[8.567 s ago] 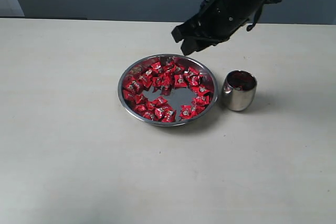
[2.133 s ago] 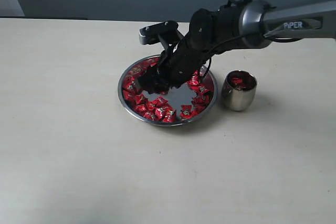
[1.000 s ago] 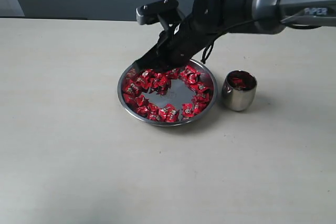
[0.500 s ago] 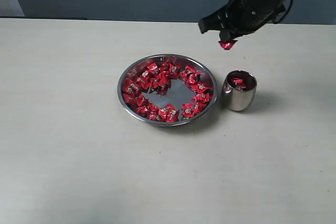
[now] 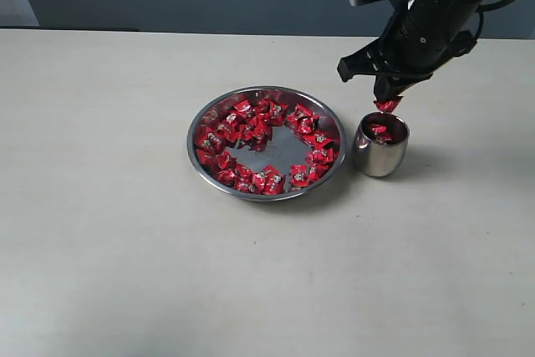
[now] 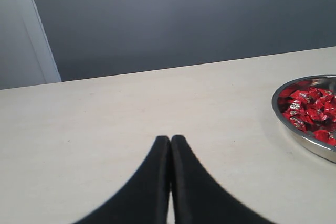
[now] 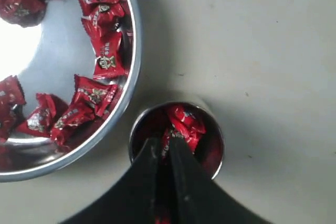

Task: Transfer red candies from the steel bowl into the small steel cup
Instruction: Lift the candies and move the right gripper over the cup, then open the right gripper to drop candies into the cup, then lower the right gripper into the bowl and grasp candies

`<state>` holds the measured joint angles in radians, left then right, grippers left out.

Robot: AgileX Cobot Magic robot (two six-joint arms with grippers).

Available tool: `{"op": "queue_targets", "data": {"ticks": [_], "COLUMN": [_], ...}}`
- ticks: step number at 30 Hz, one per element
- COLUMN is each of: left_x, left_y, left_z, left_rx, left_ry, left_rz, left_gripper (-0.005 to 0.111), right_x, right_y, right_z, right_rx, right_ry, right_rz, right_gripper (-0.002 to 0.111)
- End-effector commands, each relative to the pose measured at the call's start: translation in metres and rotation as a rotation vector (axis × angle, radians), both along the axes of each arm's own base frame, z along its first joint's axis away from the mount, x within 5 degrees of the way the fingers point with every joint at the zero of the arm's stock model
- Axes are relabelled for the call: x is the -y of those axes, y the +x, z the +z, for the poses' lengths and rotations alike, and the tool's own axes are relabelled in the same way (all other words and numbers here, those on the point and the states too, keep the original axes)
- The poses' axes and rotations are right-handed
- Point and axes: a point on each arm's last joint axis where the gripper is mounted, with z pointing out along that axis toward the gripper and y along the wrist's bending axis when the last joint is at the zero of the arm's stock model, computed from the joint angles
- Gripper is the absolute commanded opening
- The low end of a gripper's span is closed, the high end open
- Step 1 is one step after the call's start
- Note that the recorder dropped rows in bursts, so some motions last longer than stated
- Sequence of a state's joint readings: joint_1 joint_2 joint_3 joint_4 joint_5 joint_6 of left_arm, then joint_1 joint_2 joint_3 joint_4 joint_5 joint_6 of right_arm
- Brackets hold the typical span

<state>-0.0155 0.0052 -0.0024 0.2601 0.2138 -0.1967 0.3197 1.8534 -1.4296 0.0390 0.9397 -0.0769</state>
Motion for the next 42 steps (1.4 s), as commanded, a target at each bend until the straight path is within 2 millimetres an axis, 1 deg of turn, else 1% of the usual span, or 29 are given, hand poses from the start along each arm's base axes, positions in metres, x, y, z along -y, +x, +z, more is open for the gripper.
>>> {"op": "queue_targets", "data": {"ticks": [1, 3, 4, 9, 11, 13, 15, 17, 20, 24, 27, 31, 34, 38, 42], "left_x": [0.001, 0.001, 0.001, 0.001, 0.001, 0.001, 0.001, 0.001, 0.001, 0.001, 0.001, 0.001, 0.001, 0.001, 0.001], "left_y": [0.0, 0.0, 0.0, 0.0, 0.0, 0.0, 0.0, 0.0, 0.0, 0.0, 0.0, 0.0, 0.0, 0.0, 0.0], "left_z": [0.0, 0.0, 0.0, 0.0, 0.0, 0.0, 0.0, 0.0, 0.0, 0.0, 0.0, 0.0, 0.0, 0.0, 0.0], "left_rx": [0.008, 0.008, 0.008, 0.008, 0.008, 0.008, 0.008, 0.008, 0.008, 0.008, 0.008, 0.008, 0.008, 0.008, 0.008], "left_ry": [-0.008, -0.008, -0.008, -0.008, -0.008, -0.008, -0.008, -0.008, -0.008, -0.008, -0.008, -0.008, -0.008, -0.008, -0.008], "left_rz": [-0.008, -0.008, -0.008, -0.008, -0.008, -0.008, -0.008, -0.008, -0.008, -0.008, -0.008, -0.008, -0.008, -0.008, -0.008], "left_gripper": [0.0, 0.0, 0.0, 0.0, 0.0, 0.0, 0.0, 0.0, 0.0, 0.0, 0.0, 0.0, 0.0, 0.0, 0.0], "right_x": [0.006, 0.007, 0.007, 0.006, 0.001, -0.012, -0.029, -0.049, -0.076, -0.098, -0.11, -0.114, -0.115, -0.116, -0.117], "right_y": [0.001, 0.001, 0.001, 0.004, 0.004, 0.003, 0.001, 0.0, 0.003, 0.01, 0.012, 0.016, 0.018, 0.02, 0.022], "right_z": [-0.003, -0.003, -0.003, -0.003, -0.002, -0.001, 0.002, 0.006, 0.005, -0.012, -0.036, -0.075, -0.095, -0.111, -0.117], "right_rx": [-0.016, -0.014, -0.012, 0.021, 0.022, 0.03, 0.056, 0.125, 0.264, 0.345, 0.324, 0.255, 0.224, 0.206, 0.213], "right_ry": [-0.05, -0.062, -0.067, -0.049, 0.001, 0.087, 0.171, 0.235, 0.281, 0.289, 0.278, 0.243, 0.227, 0.231, 0.239], "right_rz": [0.009, 0.014, 0.015, 0.012, -0.003, 0.008, 0.069, 0.15, 0.197, 0.208, 0.219, 0.219, 0.212, 0.189, 0.168], "right_gripper": [0.025, 0.034, 0.036, 0.037, 0.037, 0.037, 0.037, 0.037, 0.037, 0.037, 0.037, 0.037, 0.04, 0.044, 0.044]}}
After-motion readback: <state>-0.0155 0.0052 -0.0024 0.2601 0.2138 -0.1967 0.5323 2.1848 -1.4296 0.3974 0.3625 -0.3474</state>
